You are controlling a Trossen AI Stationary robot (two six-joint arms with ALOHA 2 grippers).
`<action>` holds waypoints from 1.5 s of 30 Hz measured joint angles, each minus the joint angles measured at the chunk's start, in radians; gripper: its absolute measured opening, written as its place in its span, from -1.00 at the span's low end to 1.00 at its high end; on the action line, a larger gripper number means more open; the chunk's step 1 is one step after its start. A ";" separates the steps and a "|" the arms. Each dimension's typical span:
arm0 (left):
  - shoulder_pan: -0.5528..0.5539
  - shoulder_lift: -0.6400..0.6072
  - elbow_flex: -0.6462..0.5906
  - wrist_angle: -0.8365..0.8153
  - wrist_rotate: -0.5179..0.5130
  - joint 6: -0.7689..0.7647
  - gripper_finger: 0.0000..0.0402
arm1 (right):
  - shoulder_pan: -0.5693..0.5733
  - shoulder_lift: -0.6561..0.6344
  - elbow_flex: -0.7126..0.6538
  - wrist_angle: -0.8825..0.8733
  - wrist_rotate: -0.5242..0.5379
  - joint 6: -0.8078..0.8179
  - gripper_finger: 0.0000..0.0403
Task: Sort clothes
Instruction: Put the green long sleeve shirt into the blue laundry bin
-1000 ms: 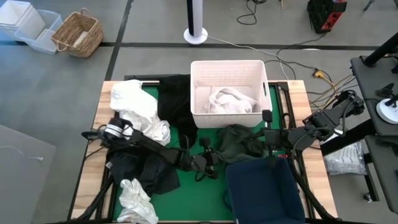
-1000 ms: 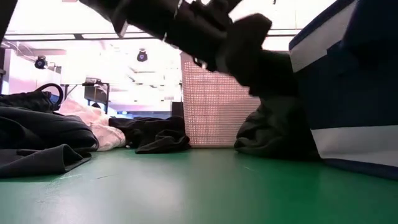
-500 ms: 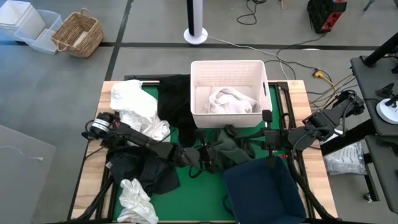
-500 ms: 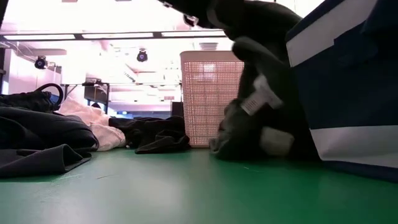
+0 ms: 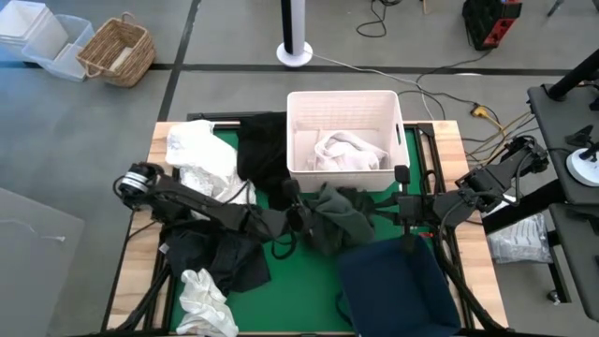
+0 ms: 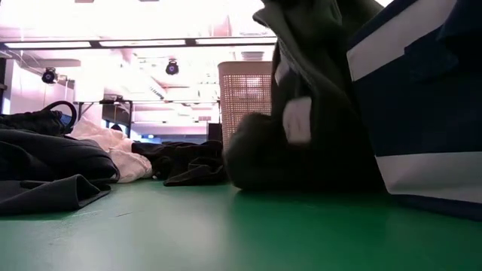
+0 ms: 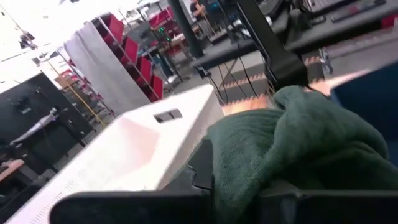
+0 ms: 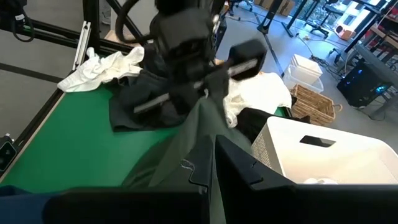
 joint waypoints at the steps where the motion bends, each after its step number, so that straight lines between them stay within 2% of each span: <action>1: 0.000 -0.011 0.000 0.000 0.000 0.008 -1.00 | 0.000 0.000 -0.001 0.000 0.000 0.000 -0.94; 17: 0.000 -0.167 0.000 -0.002 0.002 0.094 -1.00 | 0.000 0.000 -0.003 -0.005 0.039 -0.025 -0.94; 21: 0.000 -0.200 0.000 -0.004 0.003 0.097 -1.00 | -0.003 0.006 -0.005 -0.031 0.039 -0.035 -0.85; 27: 0.000 -0.220 0.000 -0.003 0.003 0.109 -1.00 | -0.010 0.044 -0.006 -0.029 0.073 -0.035 -0.41; 38: 0.000 -0.222 0.000 -0.006 0.004 0.108 -1.00 | -0.062 0.178 -0.004 0.040 0.095 0.024 0.70; 41: 0.000 -0.222 0.000 -0.006 0.029 0.099 -1.00 | -0.095 0.215 -0.003 0.084 0.093 0.045 0.88; 45: 0.000 -0.221 0.000 0.001 0.113 0.046 -1.00 | -0.143 0.265 -0.003 0.179 0.059 0.040 0.96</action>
